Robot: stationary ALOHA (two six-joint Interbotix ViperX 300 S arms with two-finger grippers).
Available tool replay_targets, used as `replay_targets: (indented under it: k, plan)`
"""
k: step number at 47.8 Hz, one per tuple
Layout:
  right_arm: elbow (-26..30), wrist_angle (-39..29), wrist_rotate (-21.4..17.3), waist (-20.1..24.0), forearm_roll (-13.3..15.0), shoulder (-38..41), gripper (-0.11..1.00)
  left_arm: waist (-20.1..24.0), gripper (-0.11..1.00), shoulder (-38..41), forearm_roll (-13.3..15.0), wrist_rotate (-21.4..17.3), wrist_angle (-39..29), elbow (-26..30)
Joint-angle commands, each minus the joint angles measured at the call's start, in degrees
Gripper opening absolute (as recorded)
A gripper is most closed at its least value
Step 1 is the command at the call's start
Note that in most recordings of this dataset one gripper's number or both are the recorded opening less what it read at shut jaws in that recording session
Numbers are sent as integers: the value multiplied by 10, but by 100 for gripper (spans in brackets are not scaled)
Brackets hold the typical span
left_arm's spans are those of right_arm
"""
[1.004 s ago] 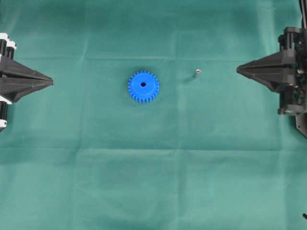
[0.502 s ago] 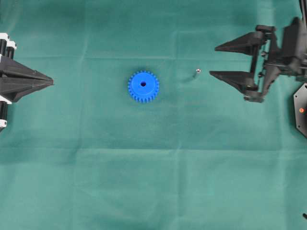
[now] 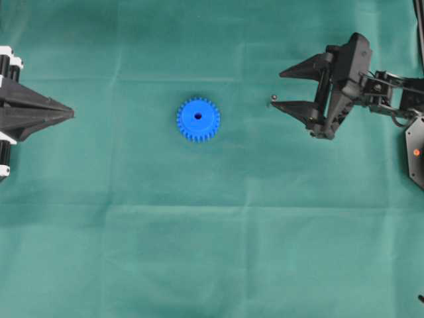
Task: Insert the shaft placed at a random location into the center hole of the medium gear at another random location.
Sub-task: 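Close the right gripper around the silver shaft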
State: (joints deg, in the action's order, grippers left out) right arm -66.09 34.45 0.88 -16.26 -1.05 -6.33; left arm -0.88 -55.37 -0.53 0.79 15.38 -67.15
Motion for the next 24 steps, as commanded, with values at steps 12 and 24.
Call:
replay_targets:
  k: [12, 24]
  plan:
    - [23, 28, 8, -12, -5, 64, 81, -2, 0, 4, -2, 0, 0, 11]
    - [24, 28, 8, -12, -6, 70, 81, -2, 0, 4, -1, 0, -2, 11]
